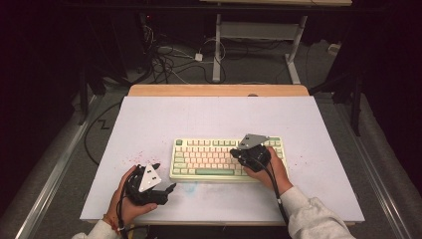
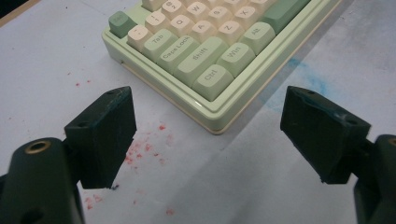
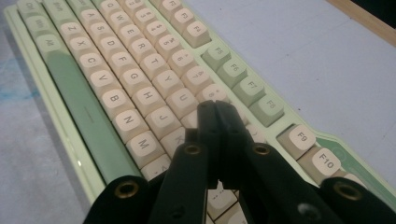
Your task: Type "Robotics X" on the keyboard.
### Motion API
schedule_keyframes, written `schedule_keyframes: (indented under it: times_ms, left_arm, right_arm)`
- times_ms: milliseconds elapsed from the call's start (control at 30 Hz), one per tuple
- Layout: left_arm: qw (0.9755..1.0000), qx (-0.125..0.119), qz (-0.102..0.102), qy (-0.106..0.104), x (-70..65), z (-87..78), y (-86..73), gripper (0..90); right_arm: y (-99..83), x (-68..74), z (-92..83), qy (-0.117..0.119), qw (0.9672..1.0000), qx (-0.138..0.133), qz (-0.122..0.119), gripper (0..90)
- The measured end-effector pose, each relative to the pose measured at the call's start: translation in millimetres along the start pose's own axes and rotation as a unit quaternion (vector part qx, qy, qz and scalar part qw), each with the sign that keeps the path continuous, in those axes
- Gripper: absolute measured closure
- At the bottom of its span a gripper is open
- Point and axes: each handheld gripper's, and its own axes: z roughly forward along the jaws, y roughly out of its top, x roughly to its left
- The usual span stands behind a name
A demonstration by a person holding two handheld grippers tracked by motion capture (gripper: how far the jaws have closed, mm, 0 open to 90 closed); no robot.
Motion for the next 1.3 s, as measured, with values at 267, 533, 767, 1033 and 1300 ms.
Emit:
schedule_keyframes:
  times_ms: [267,533,767,1033,1300]
  left_arm:
    - [1.0000,0.005,0.003,-0.005,-1.2,1.7,0.1,17.3]
    - [0.9999,0.007,0.006,-0.008,-1.8,1.7,0.3,17.3]
    - [0.9999,0.010,0.006,-0.012,-2.2,2.6,0.2,17.3]
    - [0.9998,0.013,0.008,-0.016,-2.6,2.7,0.2,17.3]
    - [0.9998,0.012,0.006,-0.016,-2.0,2.7,-0.1,17.3]
  right_arm:
    - [0.8,0.1,11.5,-0.004,0.9999,0.017,-0.002,90.0]
    - [-1.0,-1.3,14.3,-0.007,0.9997,0.021,0.002,89.4]
    - [-1.8,-1.6,14.7,-0.010,0.9997,0.021,0.002,89.1]
    - [-1.9,-0.4,16.5,-0.012,0.9994,0.034,-0.001,90.0]
    - [-1.2,-1.6,7.4,-0.011,0.9999,0.009,0.006,90.0]
